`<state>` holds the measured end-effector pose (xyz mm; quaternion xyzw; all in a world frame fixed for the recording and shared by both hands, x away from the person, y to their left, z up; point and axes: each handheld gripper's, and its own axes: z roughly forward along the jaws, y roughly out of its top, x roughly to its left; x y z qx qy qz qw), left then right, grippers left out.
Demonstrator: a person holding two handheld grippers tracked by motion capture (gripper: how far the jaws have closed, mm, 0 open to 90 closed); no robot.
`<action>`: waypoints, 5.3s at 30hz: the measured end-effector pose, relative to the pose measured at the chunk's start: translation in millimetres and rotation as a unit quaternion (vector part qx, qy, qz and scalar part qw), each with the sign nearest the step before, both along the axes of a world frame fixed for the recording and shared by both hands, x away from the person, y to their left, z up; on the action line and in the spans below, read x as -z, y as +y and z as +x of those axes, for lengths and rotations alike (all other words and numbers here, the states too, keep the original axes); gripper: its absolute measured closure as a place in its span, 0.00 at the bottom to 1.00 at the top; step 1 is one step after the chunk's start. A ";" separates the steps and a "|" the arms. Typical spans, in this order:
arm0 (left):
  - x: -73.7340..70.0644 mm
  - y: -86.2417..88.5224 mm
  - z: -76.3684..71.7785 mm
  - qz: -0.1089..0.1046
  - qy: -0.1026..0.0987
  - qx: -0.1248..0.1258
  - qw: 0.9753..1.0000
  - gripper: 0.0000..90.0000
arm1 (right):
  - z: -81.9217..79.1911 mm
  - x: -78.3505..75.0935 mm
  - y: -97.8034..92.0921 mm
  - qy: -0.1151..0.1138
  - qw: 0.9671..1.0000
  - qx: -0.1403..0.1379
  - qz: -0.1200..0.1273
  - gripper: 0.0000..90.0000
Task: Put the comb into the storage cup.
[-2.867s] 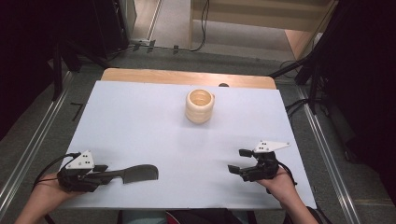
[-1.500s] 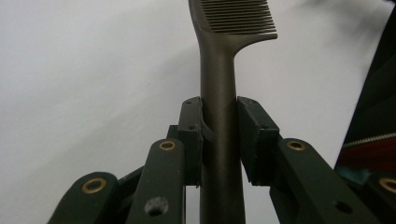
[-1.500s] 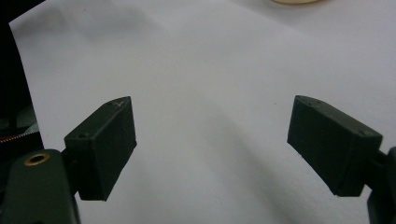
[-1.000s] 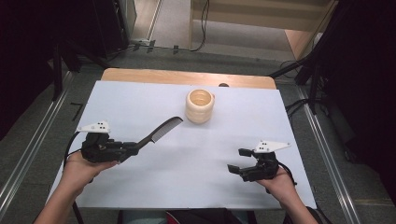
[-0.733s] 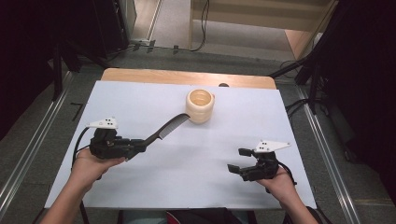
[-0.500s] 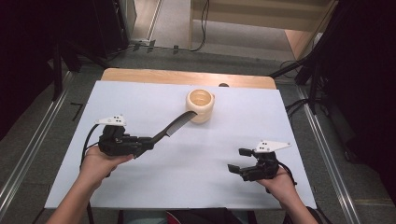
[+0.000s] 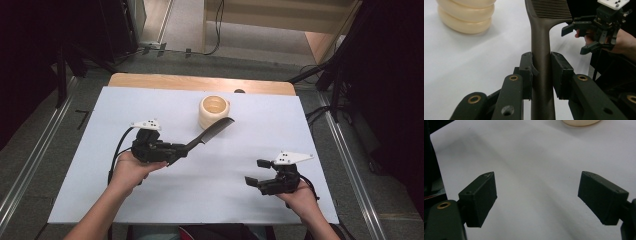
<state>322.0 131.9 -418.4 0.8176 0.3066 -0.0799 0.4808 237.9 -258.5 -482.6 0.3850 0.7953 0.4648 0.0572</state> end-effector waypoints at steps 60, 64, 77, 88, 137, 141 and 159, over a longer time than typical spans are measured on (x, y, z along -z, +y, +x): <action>60.2 -122.5 21.2 -0.108 0.064 -0.043 0.991 0.81 | 1.2 -29.7 -3.2 -0.016 0.993 0.106 0.056 0.16; 62.9 -126.0 17.4 -0.124 0.058 -0.052 0.989 0.81 | 5.4 -32.3 -3.7 -0.018 0.990 0.121 0.065 0.16; 75.2 -139.4 7.6 -0.161 0.036 -0.085 0.983 0.81 | 19.5 -38.0 1.2 -0.024 0.984 0.170 0.055 0.16; 85.0 -151.2 7.8 -0.179 0.043 -0.118 0.976 0.81 | 40.6 -40.2 11.9 -0.028 0.979 0.192 0.056 0.16; 84.1 -156.0 1.4 -0.201 -0.012 -0.118 0.972 0.81 | 84.1 -32.9 33.6 0.085 0.969 0.212 0.091 0.70; 85.0 -156.2 1.7 -0.198 -0.010 -0.116 0.973 0.81 | 85.5 -32.6 32.5 0.098 0.968 0.211 0.097 0.71; 75.1 -147.8 3.5 -0.163 -0.002 -0.089 0.983 0.73 | 84.6 -36.2 32.5 0.121 0.968 0.189 0.112 0.77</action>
